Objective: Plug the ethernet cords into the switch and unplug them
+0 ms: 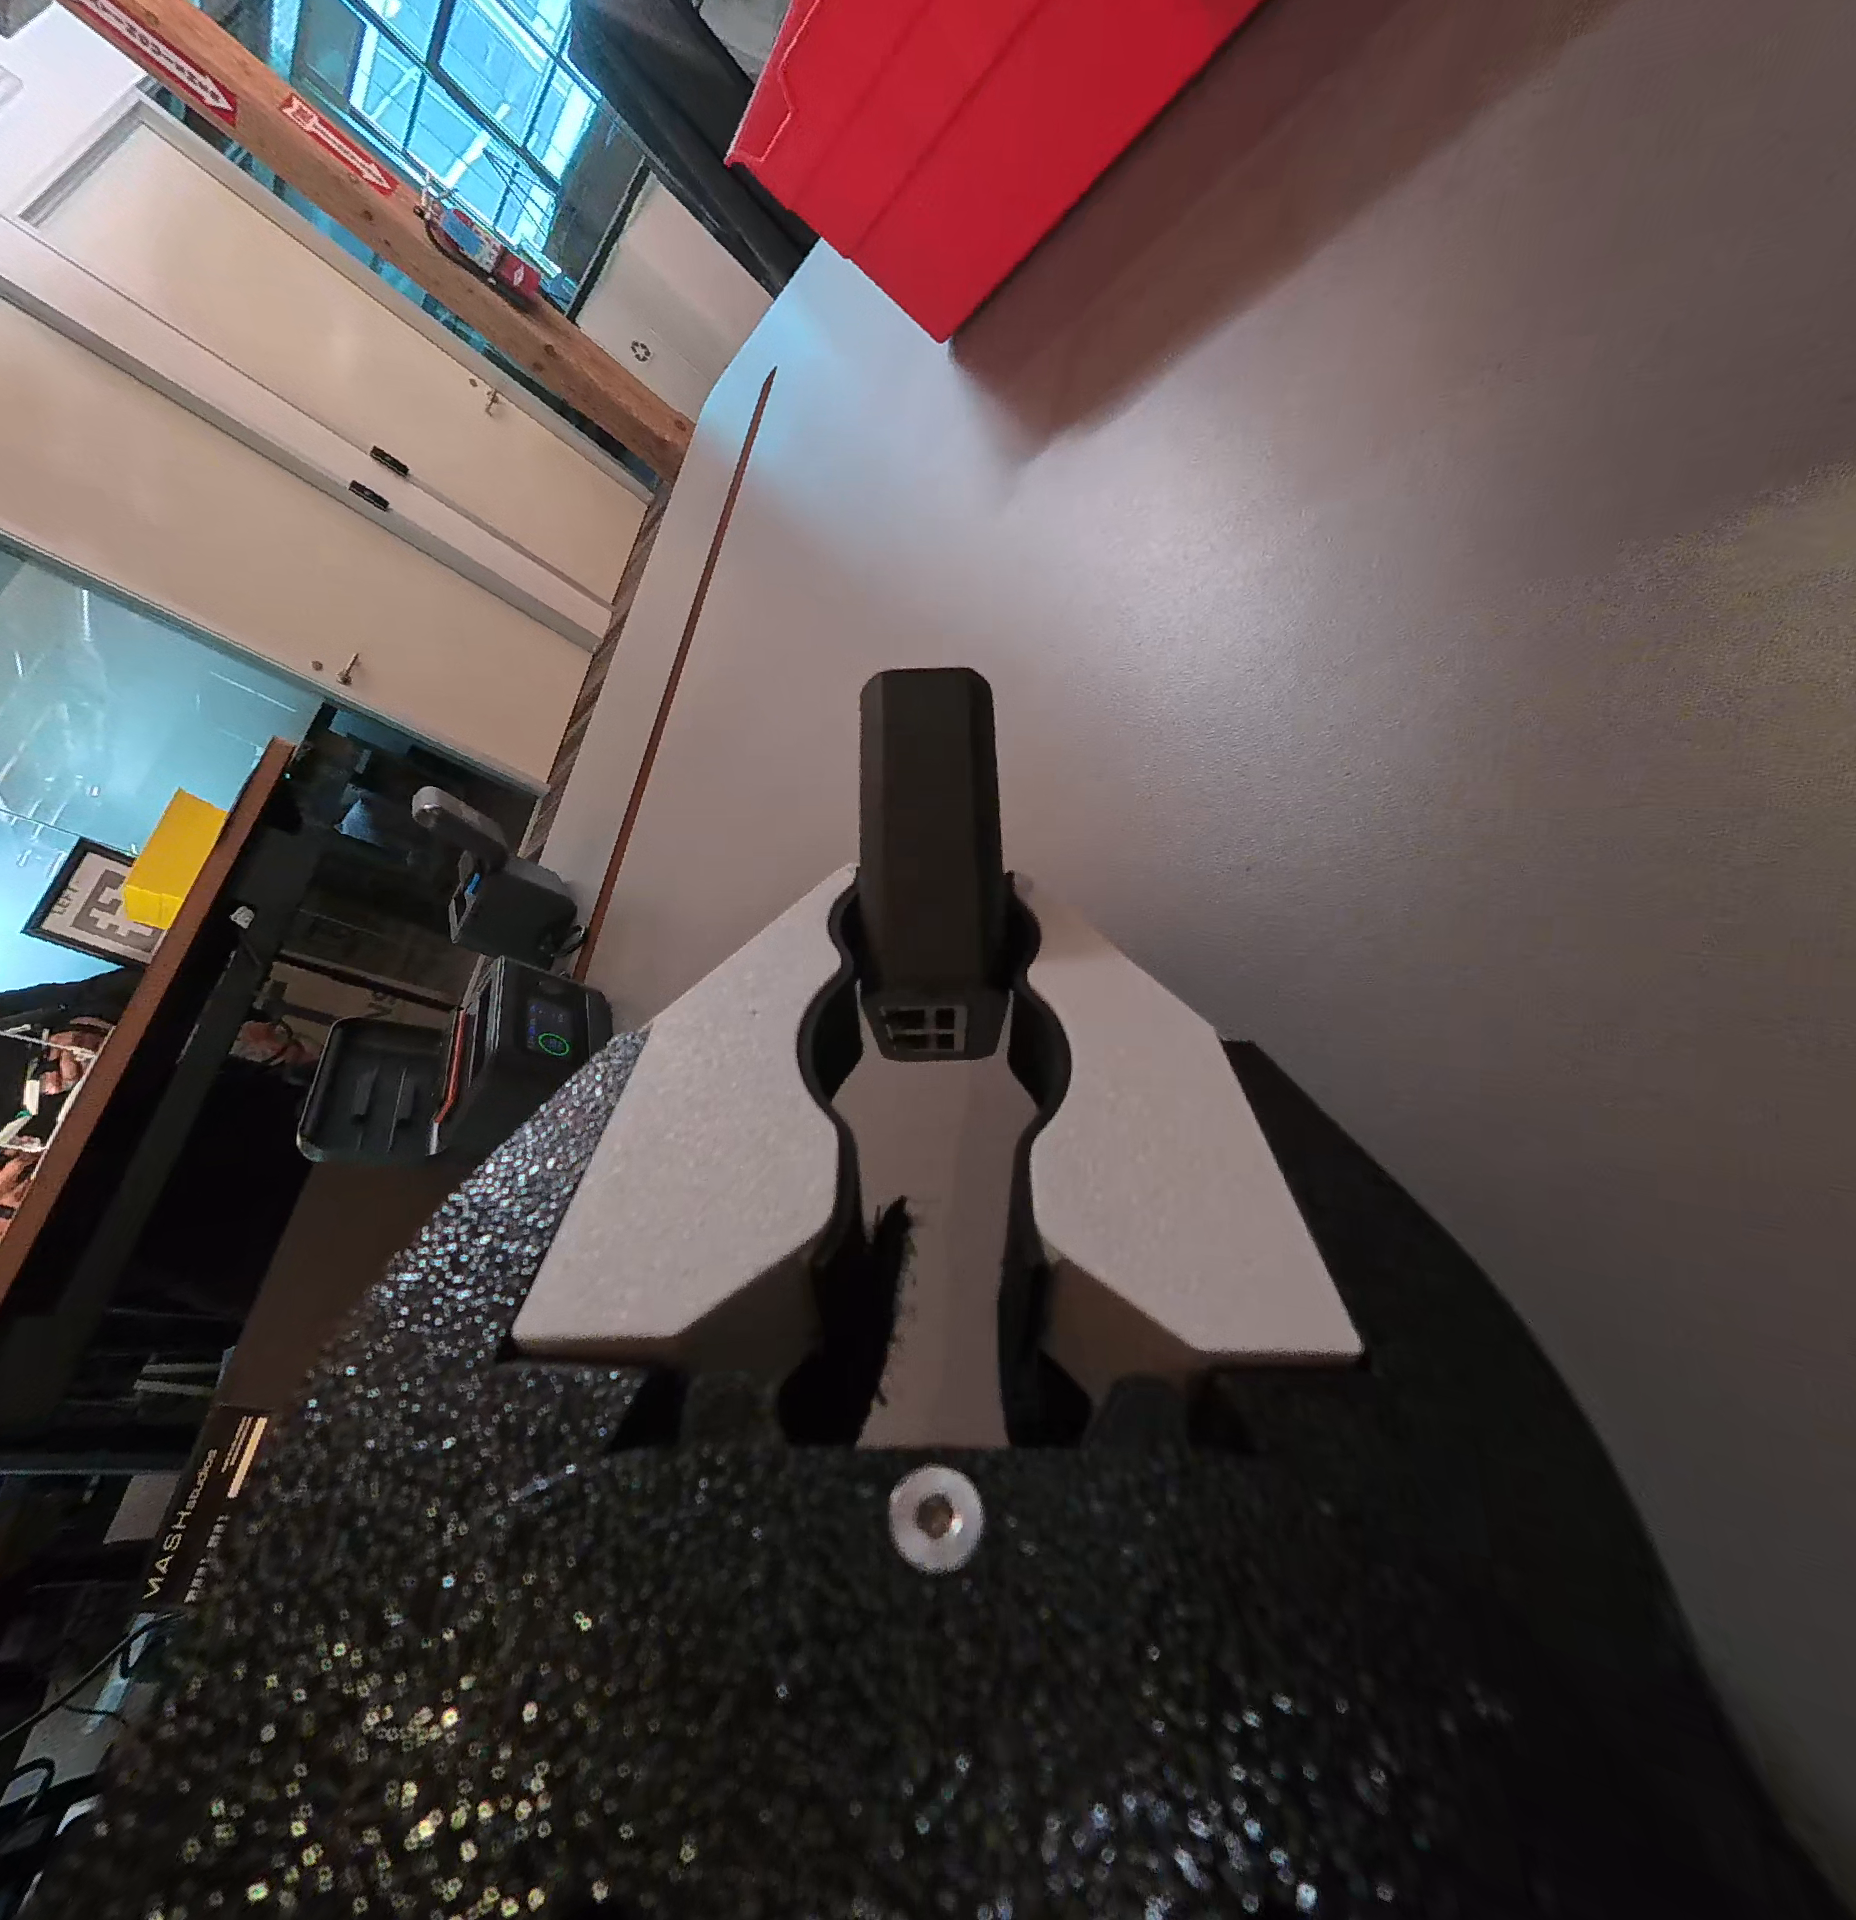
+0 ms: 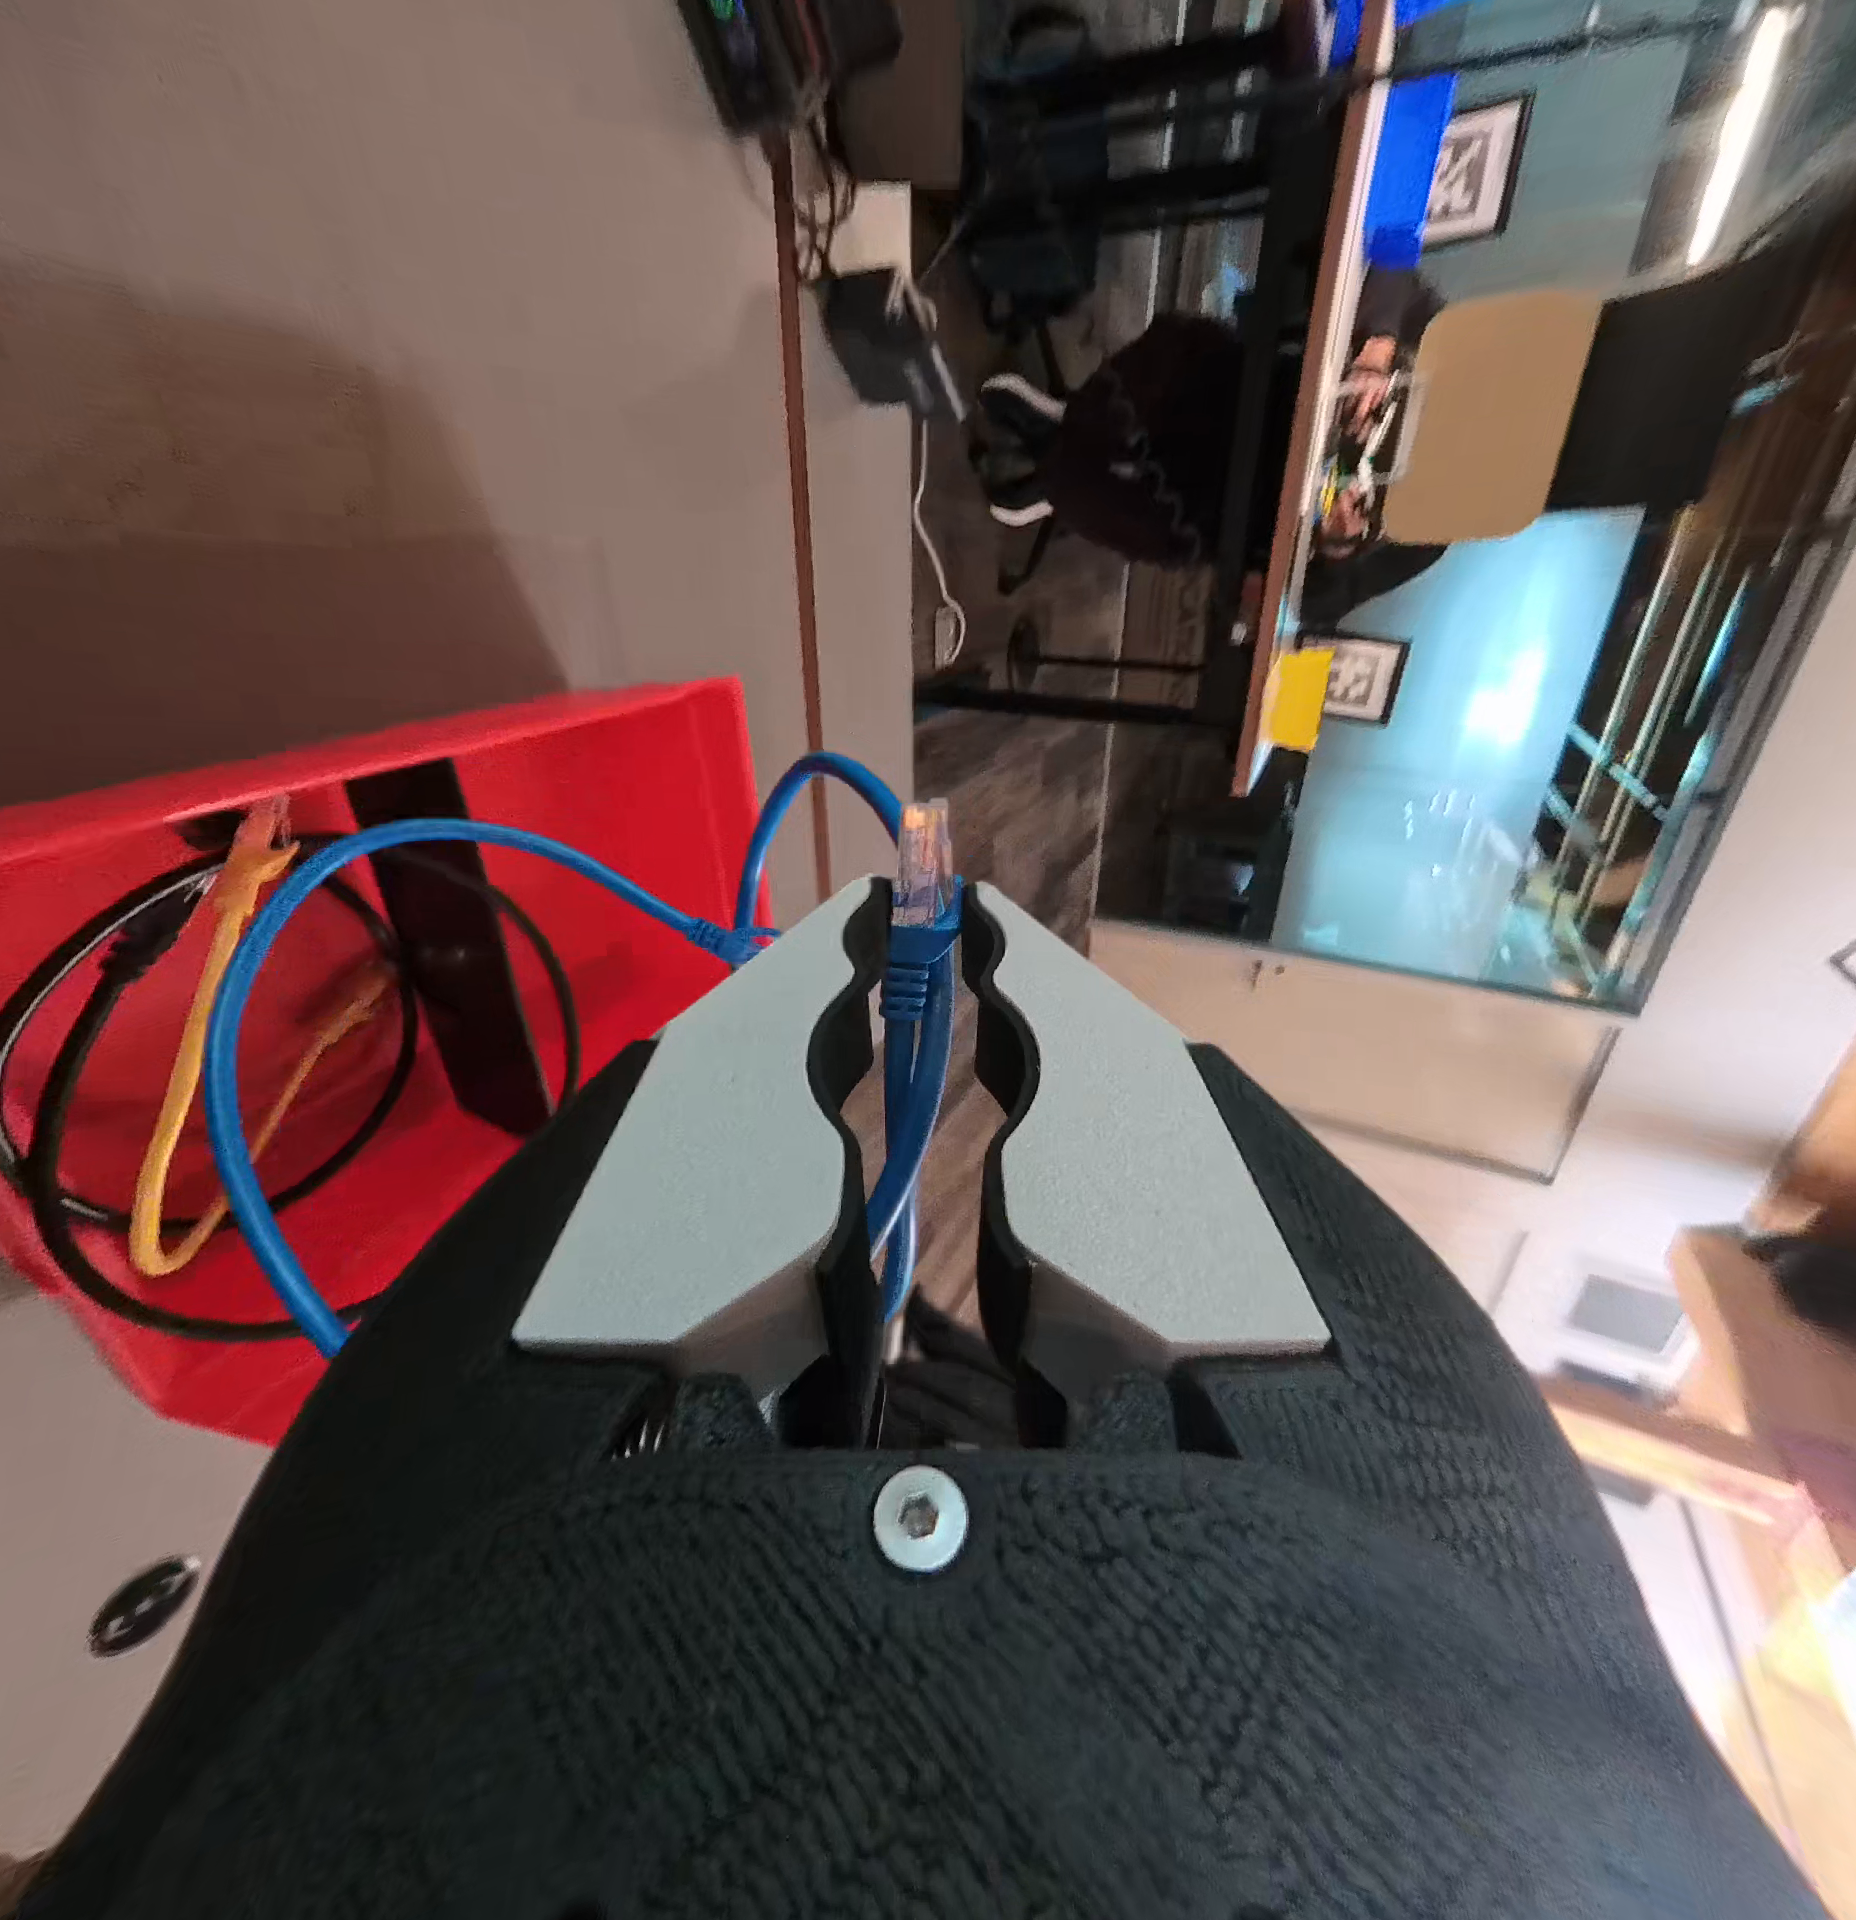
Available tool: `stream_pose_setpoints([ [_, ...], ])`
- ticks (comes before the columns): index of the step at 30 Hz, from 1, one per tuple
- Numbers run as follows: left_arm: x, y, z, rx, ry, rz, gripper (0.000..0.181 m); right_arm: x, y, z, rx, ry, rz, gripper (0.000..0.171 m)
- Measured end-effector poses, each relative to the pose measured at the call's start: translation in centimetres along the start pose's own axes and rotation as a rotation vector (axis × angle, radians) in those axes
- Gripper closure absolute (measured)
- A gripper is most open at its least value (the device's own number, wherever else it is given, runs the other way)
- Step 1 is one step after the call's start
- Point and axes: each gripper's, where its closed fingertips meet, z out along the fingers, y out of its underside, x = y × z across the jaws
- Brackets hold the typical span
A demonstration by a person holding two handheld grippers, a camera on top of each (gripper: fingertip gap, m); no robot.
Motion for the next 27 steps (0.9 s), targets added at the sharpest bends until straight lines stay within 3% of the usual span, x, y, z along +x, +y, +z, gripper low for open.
stream_pose_setpoints([
  [4, 0.1, 0.1, 0.1, 0.0, 0.003, -0.001, 0.16, -3.7, 3.2, 1.9, -0.04, 0.01, 0.071, 0.159],
  [11, 0.2, 0.2, 0.1, 0.002, 0.005, -0.001, 0.16, -10.8, 4.2, 4.5, 0.021, 0.053, 0.197, 0.159],
  [18, 0.4, 0.4, 0.2, -0.002, 0.011, 0.001, 0.16, -18.1, 6.3, 7.2, -0.085, -0.074, 0.236, 0.159],
  [21, 0.5, 0.5, 0.2, -0.003, 0.015, 0.0, 0.16, -19.5, 7.0, 7.5, -0.137, -0.188, 0.381, 0.158],
  [22, 0.5, 0.5, 0.2, -0.004, 0.015, 0.001, 0.16, -19.7, 7.1, 7.5, -0.15, -0.232, 0.458, 0.156],
  [27, 0.7, 0.7, 0.3, -0.007, 0.02, 0.005, 0.16, -19.2, 7.4, 6.4, -0.189, -0.433, 0.834, 0.107],
])
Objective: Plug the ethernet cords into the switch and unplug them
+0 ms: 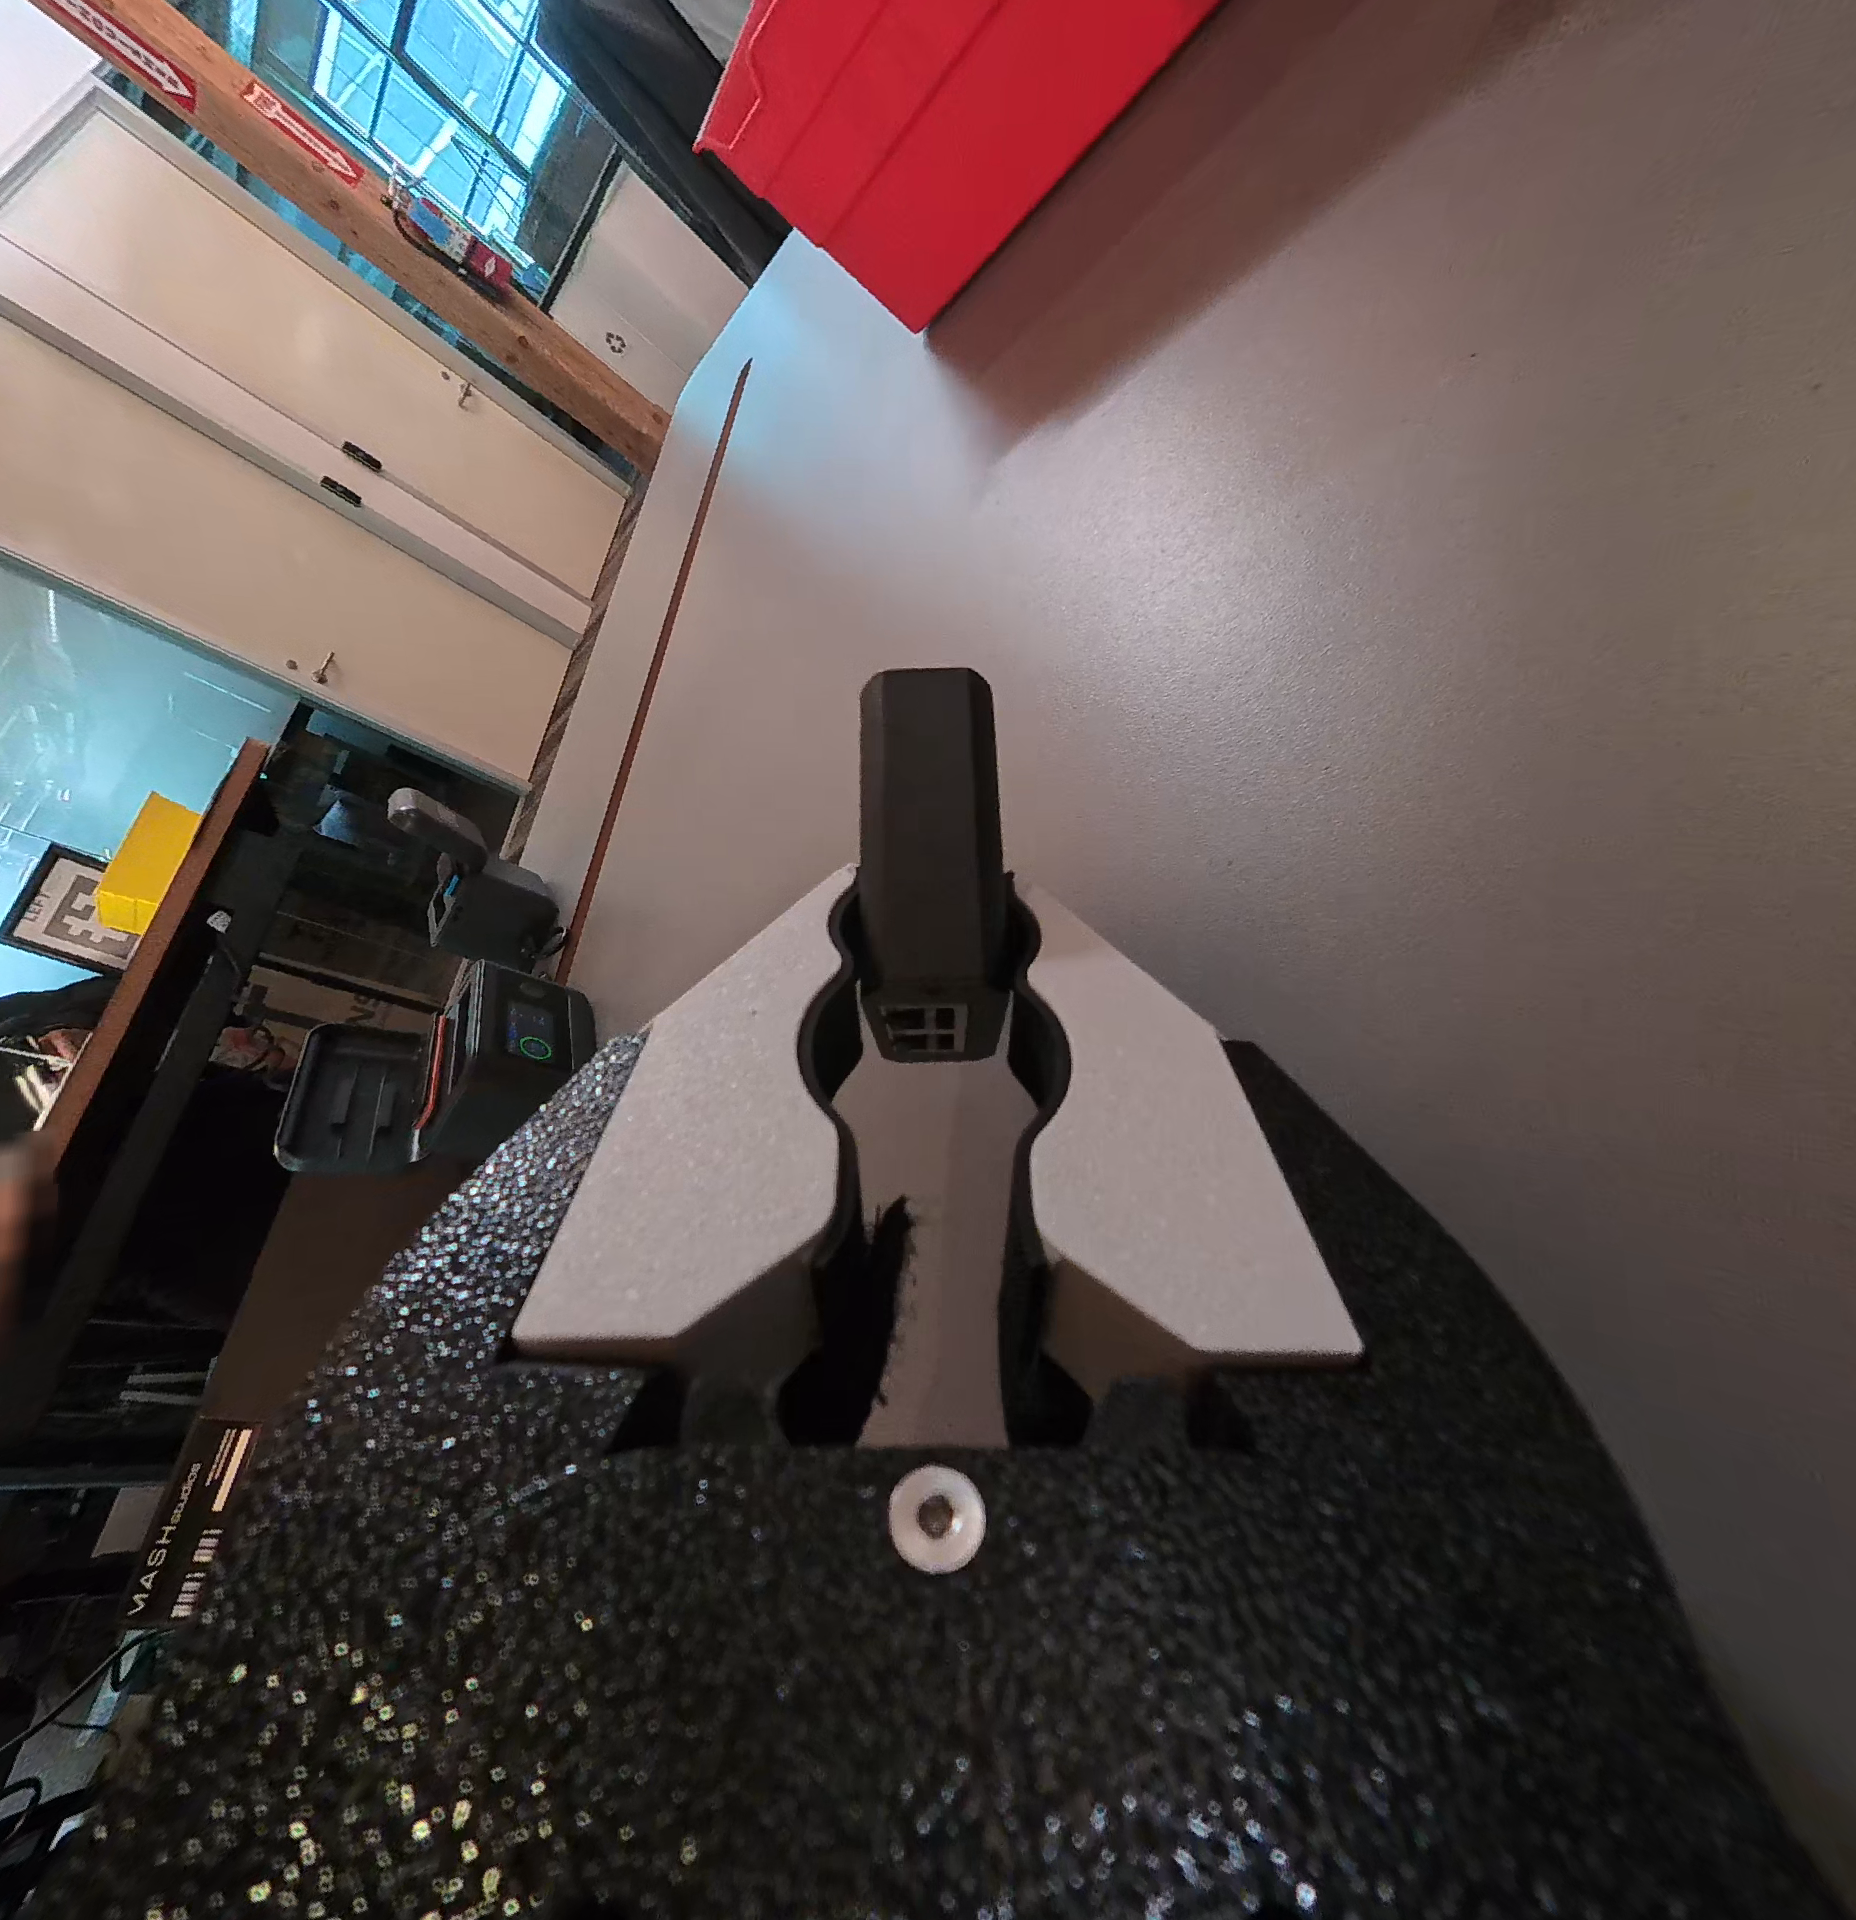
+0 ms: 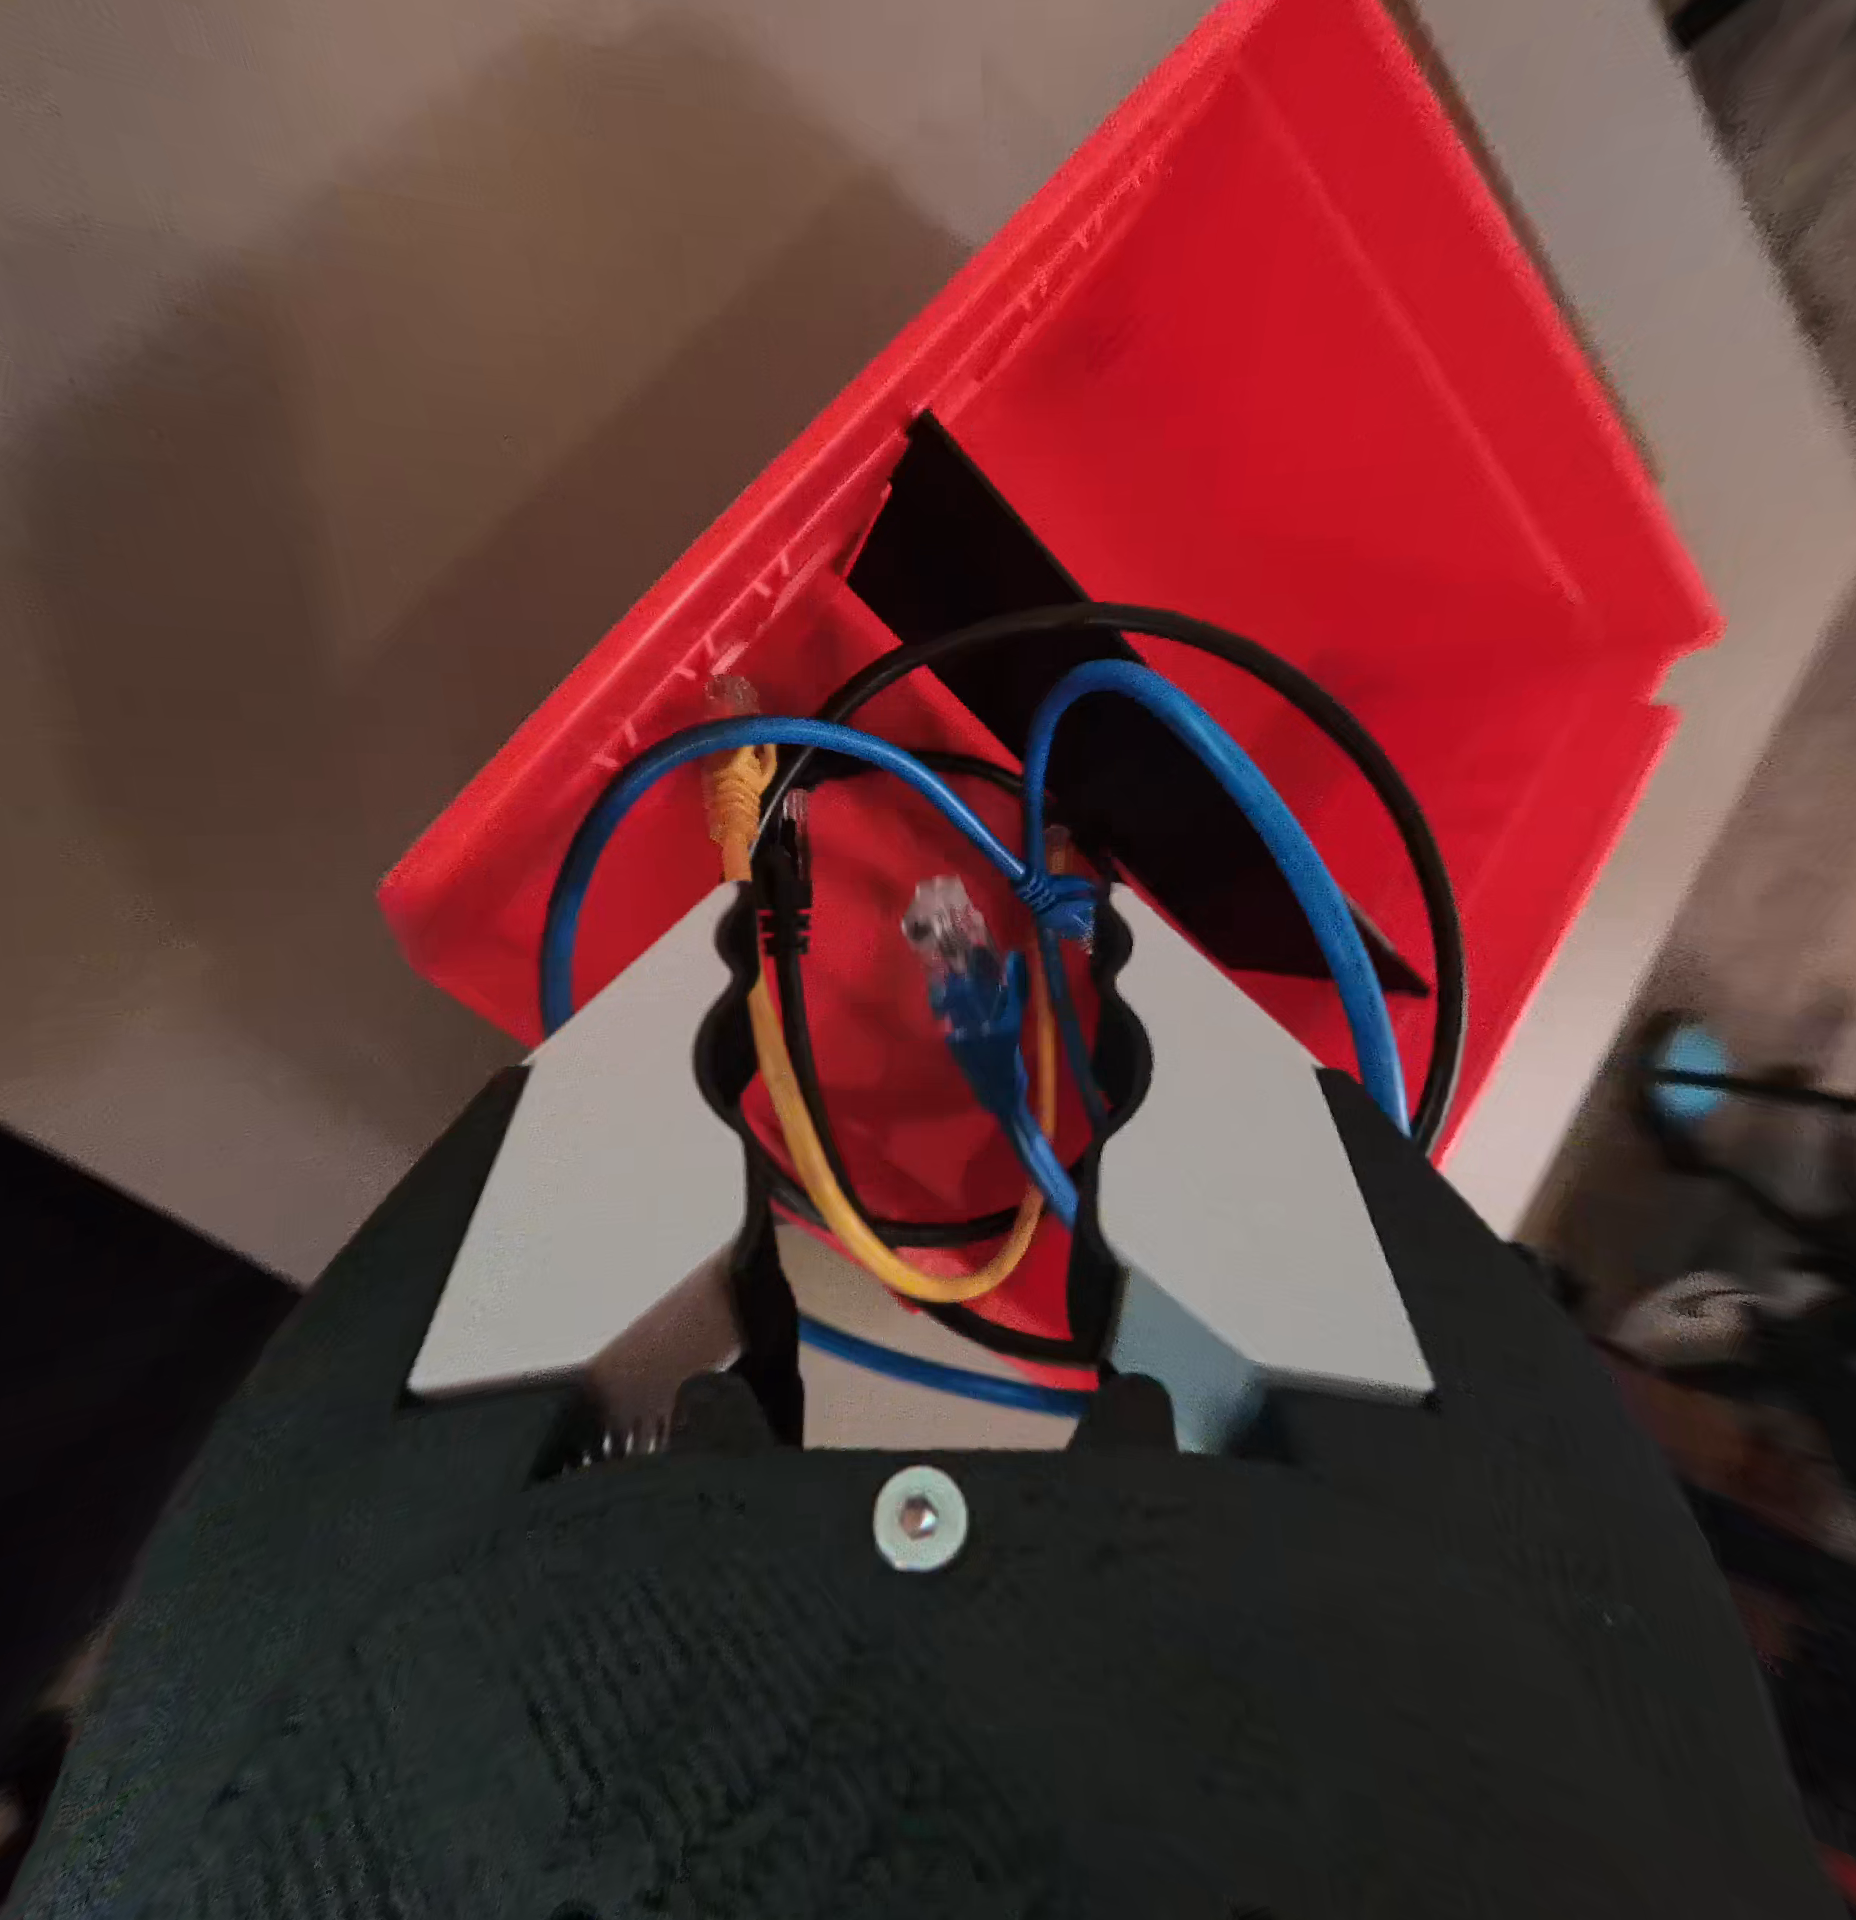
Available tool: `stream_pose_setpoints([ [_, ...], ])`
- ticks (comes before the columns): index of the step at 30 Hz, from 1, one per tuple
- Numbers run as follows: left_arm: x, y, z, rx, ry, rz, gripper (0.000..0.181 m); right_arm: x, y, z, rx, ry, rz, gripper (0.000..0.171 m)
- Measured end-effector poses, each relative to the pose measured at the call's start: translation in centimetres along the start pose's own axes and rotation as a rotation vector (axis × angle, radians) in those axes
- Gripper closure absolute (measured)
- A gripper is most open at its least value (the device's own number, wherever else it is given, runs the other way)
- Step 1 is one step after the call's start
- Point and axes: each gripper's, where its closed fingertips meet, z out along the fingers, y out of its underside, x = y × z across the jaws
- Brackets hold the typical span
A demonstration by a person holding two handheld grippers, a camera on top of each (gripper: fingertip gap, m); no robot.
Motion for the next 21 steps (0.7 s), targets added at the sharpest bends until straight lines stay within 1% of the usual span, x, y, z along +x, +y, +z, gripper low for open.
stream_pose_setpoints([
  [3, 0.1, 0.0, -0.2, -0.001, 0.0, 0.001, 0.16, -0.3, -0.7, -1.8, -0.003, -0.132, 0.13, 0.089],
  [5, 0.0, 0.1, -0.4, 0.0, 0.002, 0.001, 0.16, -0.6, -1.3, -3.3, -0.001, -0.209, 0.181, 0.088],
  [6, -0.1, 0.1, -0.5, -0.001, 0.003, 0.002, 0.16, -0.5, -1.6, -4.0, -0.002, -0.221, 0.189, 0.086],
  [8, -0.2, 0.1, -0.5, 0.001, 0.001, 0.005, 0.16, 0.6, -2.0, -5.3, -0.01, -0.171, 0.181, 0.084],
  [11, -0.5, 0.1, -0.5, 0.0, -0.004, 0.008, 0.16, 2.6, -3.1, -7.6, 0.006, -0.038, 0.135, 0.084],
  [13, -0.8, -0.1, -0.7, 0.007, -0.018, 0.015, 0.16, 3.6, -5.3, -9.2, 0.084, 0.069, 0.101, 0.084],
  [14, -1.0, -0.2, -0.8, 0.013, -0.029, 0.023, 0.16, 3.6, -7.0, -9.8, 0.151, 0.112, 0.081, 0.084],
  [17, -1.9, -1.2, -1.1, 0.04, -0.084, 0.06, 0.16, 0.8, -13.1, -10.6, 0.4, 0.166, -0.02, 0.084],
  [19, -2.1, -2.5, -1.2, 0.079, -0.123, 0.083, 0.16, -3.5, -16.7, -9.6, 0.543, 0.078, -0.068, 0.083],
  [21, -2.6, -3.9, -1.7, 0.106, -0.196, 0.143, 0.16, -8.1, -19.4, -7.5, 0.636, -0.05, -0.071, 0.079],
])
